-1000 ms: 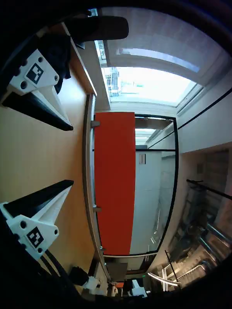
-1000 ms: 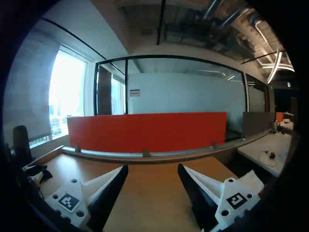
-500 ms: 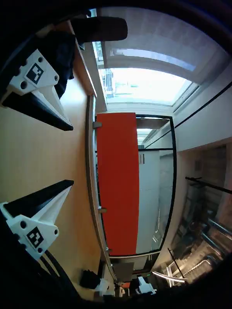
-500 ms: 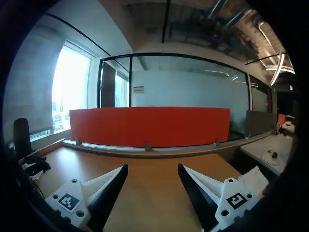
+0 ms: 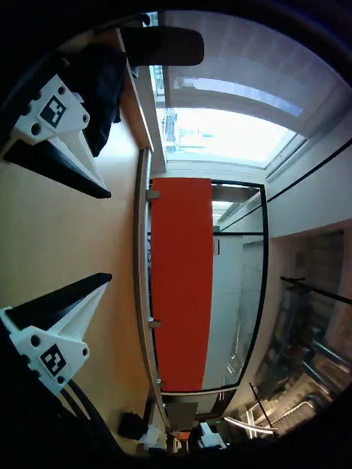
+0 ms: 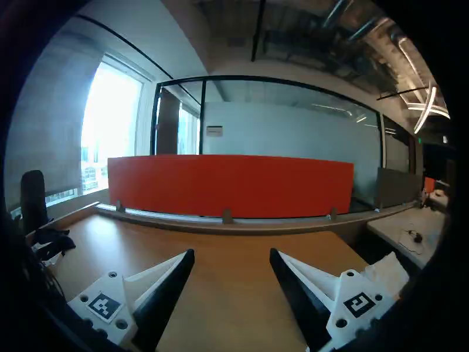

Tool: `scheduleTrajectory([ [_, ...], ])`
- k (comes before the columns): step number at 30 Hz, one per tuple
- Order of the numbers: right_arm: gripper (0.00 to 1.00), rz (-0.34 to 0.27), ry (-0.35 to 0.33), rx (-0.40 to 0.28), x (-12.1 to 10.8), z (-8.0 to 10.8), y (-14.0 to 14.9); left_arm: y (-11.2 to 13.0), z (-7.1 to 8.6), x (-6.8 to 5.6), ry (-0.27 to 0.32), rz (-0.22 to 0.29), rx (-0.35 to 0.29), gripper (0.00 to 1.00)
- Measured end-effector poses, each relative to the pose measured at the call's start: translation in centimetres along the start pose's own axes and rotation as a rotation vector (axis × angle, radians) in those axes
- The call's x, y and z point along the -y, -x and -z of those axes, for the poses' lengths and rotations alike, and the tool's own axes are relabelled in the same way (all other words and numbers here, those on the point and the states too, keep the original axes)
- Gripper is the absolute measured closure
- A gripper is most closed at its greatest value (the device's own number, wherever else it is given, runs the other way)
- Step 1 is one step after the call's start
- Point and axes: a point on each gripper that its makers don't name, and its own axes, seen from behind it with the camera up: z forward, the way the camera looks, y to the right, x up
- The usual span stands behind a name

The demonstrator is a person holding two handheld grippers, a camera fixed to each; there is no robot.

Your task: Fold towel

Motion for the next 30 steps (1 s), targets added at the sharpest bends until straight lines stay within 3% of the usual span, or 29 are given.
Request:
scheduleTrajectory([
  [18, 0.00, 0.000, 0.000, -0.018, -0.6, 0.0, -0.9, 0.4, -0.3, -0.4, 0.008, -0.008, 0.009, 0.06],
  [30, 0.01, -0.024, 0.024, -0.085, -3.8, -0.5, -1.3, 0.8, -0.5, -0.4, 0.007, -0.008, 0.008, 0.06],
])
